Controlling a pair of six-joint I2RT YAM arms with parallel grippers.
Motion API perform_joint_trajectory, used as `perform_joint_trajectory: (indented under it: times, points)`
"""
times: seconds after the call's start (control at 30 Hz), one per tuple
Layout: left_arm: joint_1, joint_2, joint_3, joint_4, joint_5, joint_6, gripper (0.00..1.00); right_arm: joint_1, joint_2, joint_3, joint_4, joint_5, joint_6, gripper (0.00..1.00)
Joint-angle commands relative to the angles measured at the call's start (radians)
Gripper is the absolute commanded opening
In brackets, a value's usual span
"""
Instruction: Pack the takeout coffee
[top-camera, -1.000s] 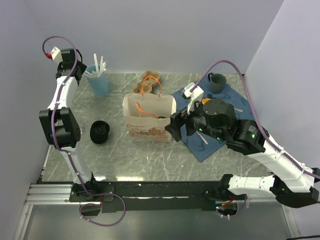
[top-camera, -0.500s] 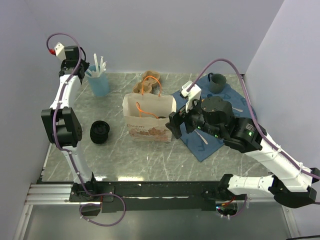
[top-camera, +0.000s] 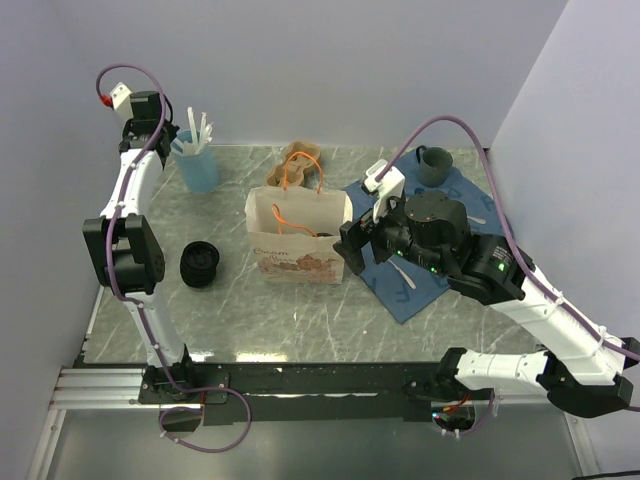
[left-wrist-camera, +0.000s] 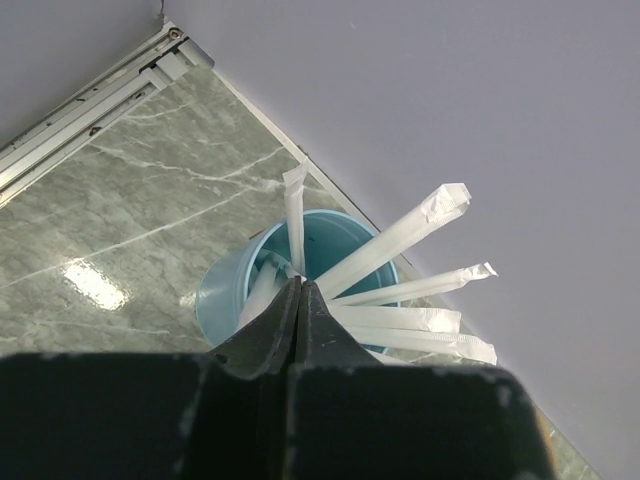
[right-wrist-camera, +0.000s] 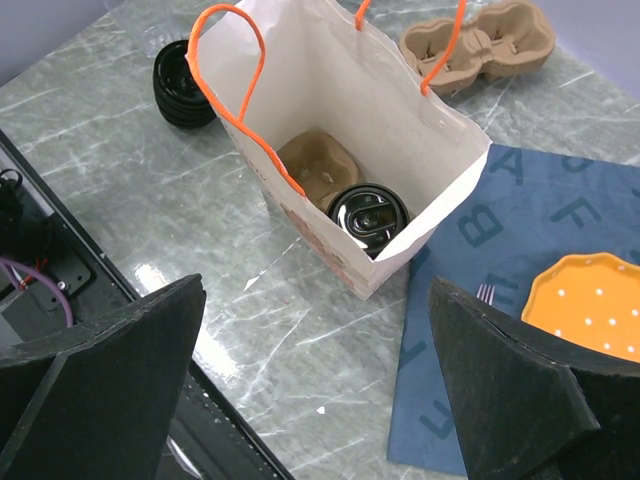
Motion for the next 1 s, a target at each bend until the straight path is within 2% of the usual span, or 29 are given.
perform_joint_trajectory:
  times: [0.0,0.53,0.73,0.8,0.97]
  points:
    - [0.001,-0.046,0.032,0.051,0.002,0.034,0.01,-0.006,-0.019,0.006,0.046,0.002,-0.018,1.00]
    - [-0.025,-0.201,0.098,0.075,0.082,0.178,0.01,-0.009,-0.076,-0.011,0.038,0.013,-0.024,1.00]
    - [-0.054,-0.338,0.119,0.013,0.134,0.203,0.01,-0.007,-0.116,-0.037,0.052,0.049,-0.034,1.00]
    - [-0.067,-0.399,0.128,-0.026,0.205,0.227,0.01,-0.009,-0.119,-0.032,0.041,0.059,-0.024,1.00]
    - [-0.073,-0.592,0.087,-0.090,0.318,0.148,0.01,-0.009,-0.146,-0.040,0.015,0.052,-0.011,1.00]
